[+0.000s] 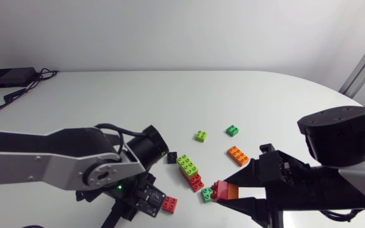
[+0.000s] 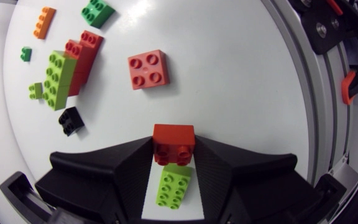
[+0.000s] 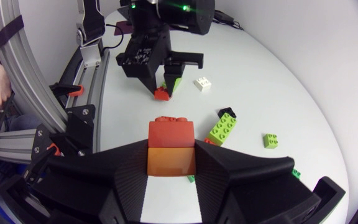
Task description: Separate the duplo bricks
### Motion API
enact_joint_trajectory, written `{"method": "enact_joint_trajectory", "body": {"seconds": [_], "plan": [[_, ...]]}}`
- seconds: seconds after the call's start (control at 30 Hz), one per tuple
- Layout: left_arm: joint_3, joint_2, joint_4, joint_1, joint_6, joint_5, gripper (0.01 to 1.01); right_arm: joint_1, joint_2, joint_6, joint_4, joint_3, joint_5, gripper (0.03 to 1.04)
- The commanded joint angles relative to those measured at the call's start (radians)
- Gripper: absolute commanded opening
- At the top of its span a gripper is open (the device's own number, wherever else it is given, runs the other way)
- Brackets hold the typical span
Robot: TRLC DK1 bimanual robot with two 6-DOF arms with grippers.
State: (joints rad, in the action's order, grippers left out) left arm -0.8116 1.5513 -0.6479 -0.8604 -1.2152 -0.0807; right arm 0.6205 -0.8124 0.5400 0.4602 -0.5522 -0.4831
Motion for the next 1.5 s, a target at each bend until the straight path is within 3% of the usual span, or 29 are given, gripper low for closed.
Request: {"method": "enact_joint_trajectory", "body": {"seconds": [0.0,0.23,0.4,0.6,0.8,0.93,1.47], "plan": [[0.026,0.064,0.028,-0.04,-0.024,-0.028,0.3,-0.008,-0.001,0.009,0.018,-0.023,0.006,0.29],[0.003,0.138,0.08,-0.092,-0.007,-0.062,0.311,-0.011,0.025,0.009,0.041,-0.02,0.009,0.28],[-0.023,0.092,0.077,-0.089,0.008,-0.044,0.585,-0.011,0.028,0.008,0.044,-0.017,0.009,0.28],[-0.02,-0.01,0.073,-0.035,0.005,-0.007,0.733,-0.011,0.027,0.003,0.041,-0.018,0.011,0.28],[0.008,-0.019,0.073,0.06,-0.035,-0.007,0.731,-0.007,0.028,-0.003,0.041,-0.017,0.009,0.29],[0.028,0.023,0.137,0.083,-0.043,-0.007,0.731,-0.007,0.028,-0.005,0.04,-0.014,0.009,0.29],[-0.044,0.093,0.182,0.024,0.043,0.071,0.731,-0.007,0.045,-0.003,0.038,0.008,0.009,0.29]]}}
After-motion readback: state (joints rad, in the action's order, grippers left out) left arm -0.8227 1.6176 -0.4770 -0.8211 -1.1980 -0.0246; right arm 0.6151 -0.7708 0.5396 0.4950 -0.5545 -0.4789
